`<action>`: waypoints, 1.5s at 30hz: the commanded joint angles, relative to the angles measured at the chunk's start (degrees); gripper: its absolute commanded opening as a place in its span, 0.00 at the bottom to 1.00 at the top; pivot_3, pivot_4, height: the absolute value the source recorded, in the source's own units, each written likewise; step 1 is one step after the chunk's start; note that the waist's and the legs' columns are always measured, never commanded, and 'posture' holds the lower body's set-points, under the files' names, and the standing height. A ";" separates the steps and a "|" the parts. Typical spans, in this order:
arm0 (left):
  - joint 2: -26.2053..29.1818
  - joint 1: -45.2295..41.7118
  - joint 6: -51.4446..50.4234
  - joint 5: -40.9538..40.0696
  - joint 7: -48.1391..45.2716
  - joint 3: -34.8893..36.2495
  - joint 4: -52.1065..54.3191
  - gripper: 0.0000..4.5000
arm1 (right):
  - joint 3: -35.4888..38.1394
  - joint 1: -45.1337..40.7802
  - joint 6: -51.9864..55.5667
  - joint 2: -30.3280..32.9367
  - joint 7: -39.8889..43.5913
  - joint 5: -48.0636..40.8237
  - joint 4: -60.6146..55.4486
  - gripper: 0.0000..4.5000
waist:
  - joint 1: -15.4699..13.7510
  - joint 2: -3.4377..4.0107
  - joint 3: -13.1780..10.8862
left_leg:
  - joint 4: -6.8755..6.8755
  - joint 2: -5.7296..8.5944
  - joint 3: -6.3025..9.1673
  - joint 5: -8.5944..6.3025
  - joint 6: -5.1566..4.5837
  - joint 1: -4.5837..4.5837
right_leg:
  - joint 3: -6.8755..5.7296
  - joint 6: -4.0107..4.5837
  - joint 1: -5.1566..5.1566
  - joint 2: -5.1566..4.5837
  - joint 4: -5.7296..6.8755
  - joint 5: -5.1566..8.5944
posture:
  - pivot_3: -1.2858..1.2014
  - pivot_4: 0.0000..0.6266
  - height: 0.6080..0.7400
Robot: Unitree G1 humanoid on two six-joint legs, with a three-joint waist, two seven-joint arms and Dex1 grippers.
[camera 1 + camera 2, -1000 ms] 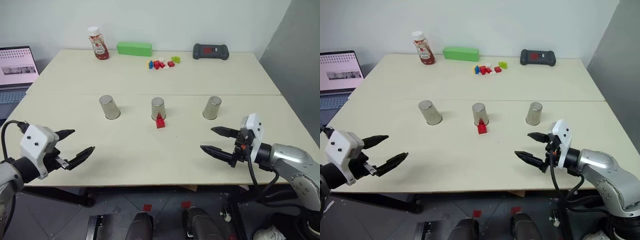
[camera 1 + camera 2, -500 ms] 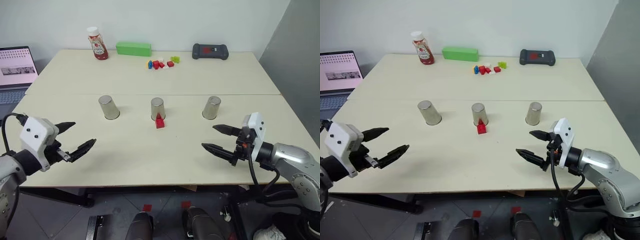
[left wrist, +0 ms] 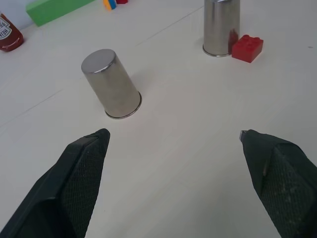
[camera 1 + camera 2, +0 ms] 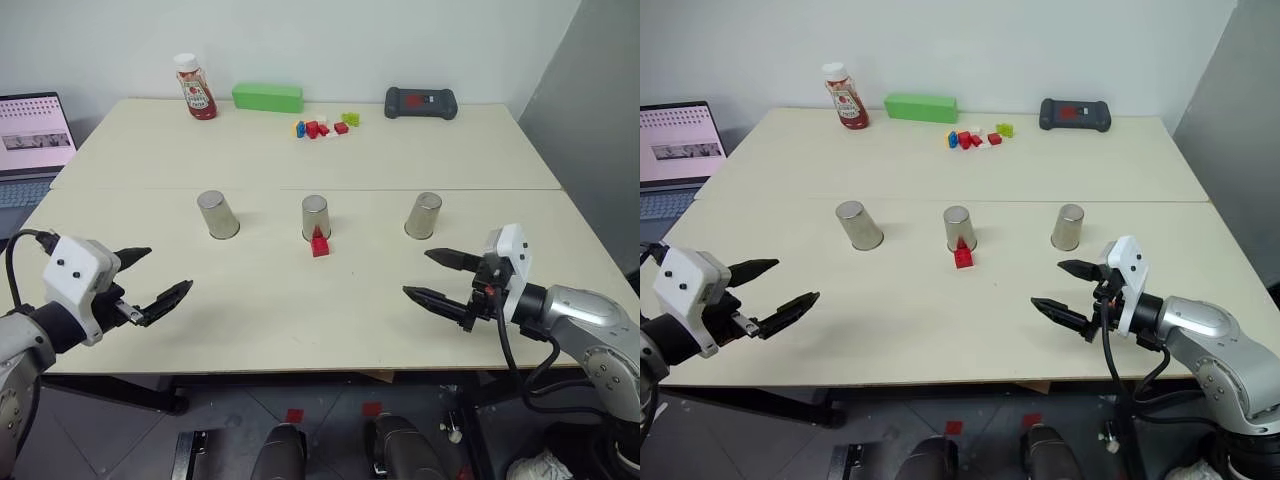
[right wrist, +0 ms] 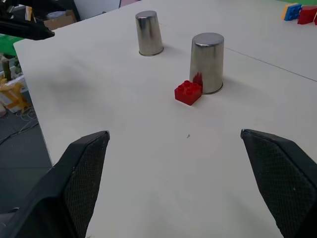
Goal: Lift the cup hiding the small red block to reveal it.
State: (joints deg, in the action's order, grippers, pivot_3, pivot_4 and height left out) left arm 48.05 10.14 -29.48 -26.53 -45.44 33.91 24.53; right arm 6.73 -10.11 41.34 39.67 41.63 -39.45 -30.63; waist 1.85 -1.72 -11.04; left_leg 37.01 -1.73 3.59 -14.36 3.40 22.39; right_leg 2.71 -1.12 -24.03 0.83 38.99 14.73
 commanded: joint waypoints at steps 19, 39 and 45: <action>0.95 -1.59 -0.26 0.19 1.03 -0.09 1.09 0.99 | 0.52 -1.08 -1.58 0.53 -0.08 0.58 -0.52 1.00 | 0.00 0.00 0.00 | 0.00 0.00 0.00 0.00 0.00 0.00 | -0.01 0.00 0.00 0.00 0.00 0.00 | 0.52 0.24 1.00; 1.33 -1.80 -0.63 0.37 0.76 -0.92 1.30 0.99 | -0.71 -0.54 -3.16 0.16 0.96 1.77 0.17 1.00 | 0.00 0.00 0.00 | 0.00 0.00 0.00 0.00 0.00 0.00 | -0.01 0.00 0.00 0.00 0.00 0.00 | 0.52 0.24 1.00; 1.46 -2.27 -0.75 0.43 0.61 -1.30 1.09 0.99 | -0.90 -0.93 -2.78 -0.04 0.76 1.86 -0.06 1.00 | 0.00 0.00 0.00 | 0.00 0.00 0.00 0.00 0.00 0.00 | 0.00 0.00 0.00 0.00 0.00 0.00 | 0.52 0.24 1.00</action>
State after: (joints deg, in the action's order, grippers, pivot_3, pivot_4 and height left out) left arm 48.33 8.59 -30.62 -26.30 -44.58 32.57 24.83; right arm 5.47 -10.19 39.20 39.62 42.28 -37.22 -29.52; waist 1.84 -1.72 -11.04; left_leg 37.01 -1.72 3.60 -14.36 3.40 22.39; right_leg 2.70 -1.13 -24.03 0.83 39.00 14.73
